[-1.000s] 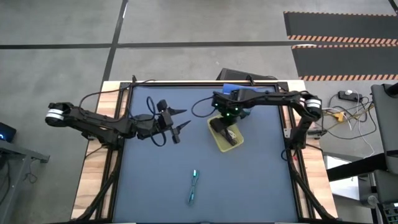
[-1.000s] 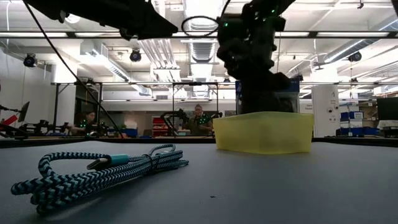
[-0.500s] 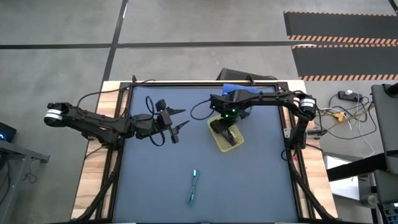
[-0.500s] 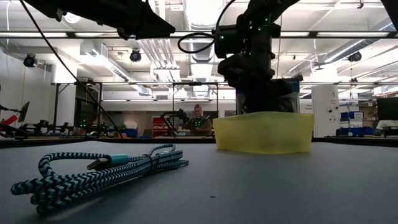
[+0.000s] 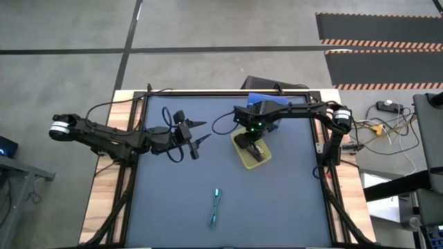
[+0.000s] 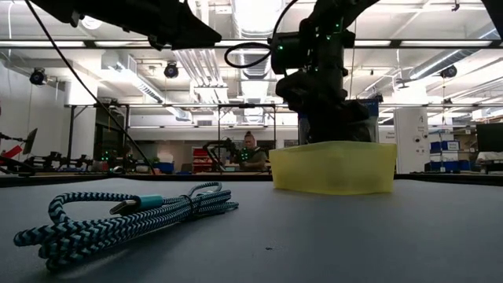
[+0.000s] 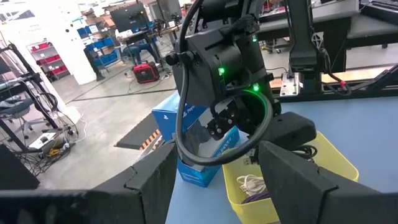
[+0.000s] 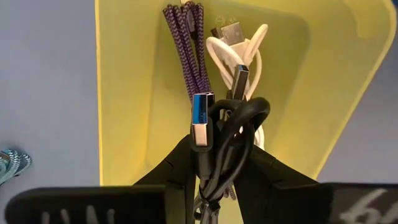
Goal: Pick and place USB-C Cables
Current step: Put the black charger cable into the yellow bin, then put the light blue charger cable into the yellow bin
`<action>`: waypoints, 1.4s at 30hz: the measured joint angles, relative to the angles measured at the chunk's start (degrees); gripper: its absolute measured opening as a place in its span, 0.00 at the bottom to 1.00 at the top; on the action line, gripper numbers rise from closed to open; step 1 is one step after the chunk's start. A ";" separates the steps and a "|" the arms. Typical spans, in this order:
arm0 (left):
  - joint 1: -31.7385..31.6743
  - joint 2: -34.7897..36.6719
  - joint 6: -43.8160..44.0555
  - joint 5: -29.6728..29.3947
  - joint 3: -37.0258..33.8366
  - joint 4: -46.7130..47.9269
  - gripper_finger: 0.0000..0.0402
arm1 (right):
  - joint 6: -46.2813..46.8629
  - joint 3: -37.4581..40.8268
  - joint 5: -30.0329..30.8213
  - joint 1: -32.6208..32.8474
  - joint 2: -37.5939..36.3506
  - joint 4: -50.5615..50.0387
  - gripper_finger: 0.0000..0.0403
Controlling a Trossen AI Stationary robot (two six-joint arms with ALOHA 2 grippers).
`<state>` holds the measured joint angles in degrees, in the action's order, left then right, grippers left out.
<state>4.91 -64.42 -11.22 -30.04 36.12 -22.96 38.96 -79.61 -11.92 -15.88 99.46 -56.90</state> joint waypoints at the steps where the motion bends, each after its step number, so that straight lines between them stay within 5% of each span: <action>1: 0.00 0.00 0.02 0.00 0.00 0.00 0.52 | -0.02 0.09 0.00 0.04 0.00 0.17 0.17; 31: 0.00 -0.04 1.82 0.00 0.00 -0.08 0.52 | -2.36 0.28 -0.07 1.63 -3.14 0.76 0.41; 38: 0.00 -0.04 5.50 0.00 0.00 -0.04 0.52 | -12.62 3.04 15.08 9.60 -11.92 4.54 0.40; 42: 0.00 -0.04 11.32 0.02 0.00 1.09 0.52 | -19.05 9.87 16.41 16.04 -18.30 14.51 0.36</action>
<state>4.91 -64.47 0.10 -30.02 36.12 -21.87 19.91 -69.75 4.49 0.16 81.16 -42.39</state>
